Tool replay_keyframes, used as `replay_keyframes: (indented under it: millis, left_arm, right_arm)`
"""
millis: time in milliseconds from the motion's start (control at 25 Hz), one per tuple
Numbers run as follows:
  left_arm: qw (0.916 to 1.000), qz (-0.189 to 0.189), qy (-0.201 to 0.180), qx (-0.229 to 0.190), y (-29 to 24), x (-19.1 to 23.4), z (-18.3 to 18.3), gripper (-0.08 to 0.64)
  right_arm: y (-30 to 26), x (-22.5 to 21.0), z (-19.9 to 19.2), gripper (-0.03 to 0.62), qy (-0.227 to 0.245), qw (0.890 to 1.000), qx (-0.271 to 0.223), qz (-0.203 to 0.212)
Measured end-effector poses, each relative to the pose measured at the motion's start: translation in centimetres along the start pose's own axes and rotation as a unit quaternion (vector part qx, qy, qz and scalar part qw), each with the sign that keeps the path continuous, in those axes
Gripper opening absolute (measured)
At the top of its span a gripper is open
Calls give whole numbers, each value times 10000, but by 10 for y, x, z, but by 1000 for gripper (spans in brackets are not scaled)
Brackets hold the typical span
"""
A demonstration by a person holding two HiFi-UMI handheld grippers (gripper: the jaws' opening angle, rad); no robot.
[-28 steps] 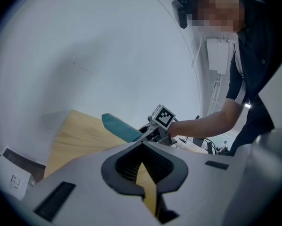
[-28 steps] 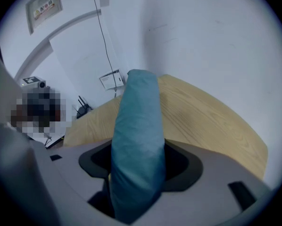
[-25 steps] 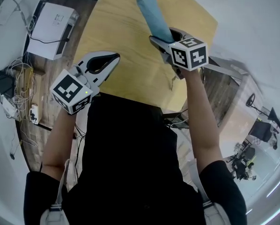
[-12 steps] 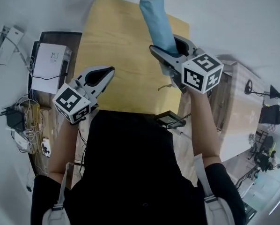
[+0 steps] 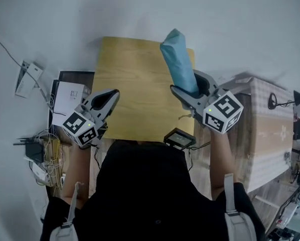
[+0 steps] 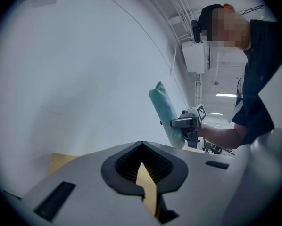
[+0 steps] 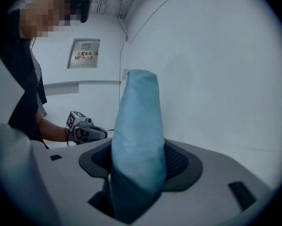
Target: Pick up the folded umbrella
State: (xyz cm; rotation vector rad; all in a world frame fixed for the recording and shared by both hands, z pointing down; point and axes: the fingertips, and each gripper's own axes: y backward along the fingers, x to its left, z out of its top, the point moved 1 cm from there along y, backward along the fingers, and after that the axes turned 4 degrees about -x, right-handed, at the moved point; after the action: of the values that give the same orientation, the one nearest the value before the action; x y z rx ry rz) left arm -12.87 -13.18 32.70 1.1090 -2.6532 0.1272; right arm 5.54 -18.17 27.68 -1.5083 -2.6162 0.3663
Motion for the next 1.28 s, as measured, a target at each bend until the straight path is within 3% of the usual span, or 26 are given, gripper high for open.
replay_keyframes:
  millis: [480, 680, 1040, 1280]
  left_arm:
    - [9995, 291, -157, -5, 7, -55, 25, 11]
    - [9993, 362, 24, -65, 15, -56, 21, 11]
    - [9984, 509, 230, -127, 4, -128, -1, 11]
    - [9975, 615, 341, -71, 3, -142, -13, 11]
  right_arm:
    - [103, 14, -9, 295, -178, 9927, -1195, 31]
    - [108, 14, -11, 295, -398, 9889, -1432, 62]
    - [169, 6, -41, 295, -812, 9799, -1787, 353]
    - [177, 0, -57, 295, -1055, 9757, -1882, 392]
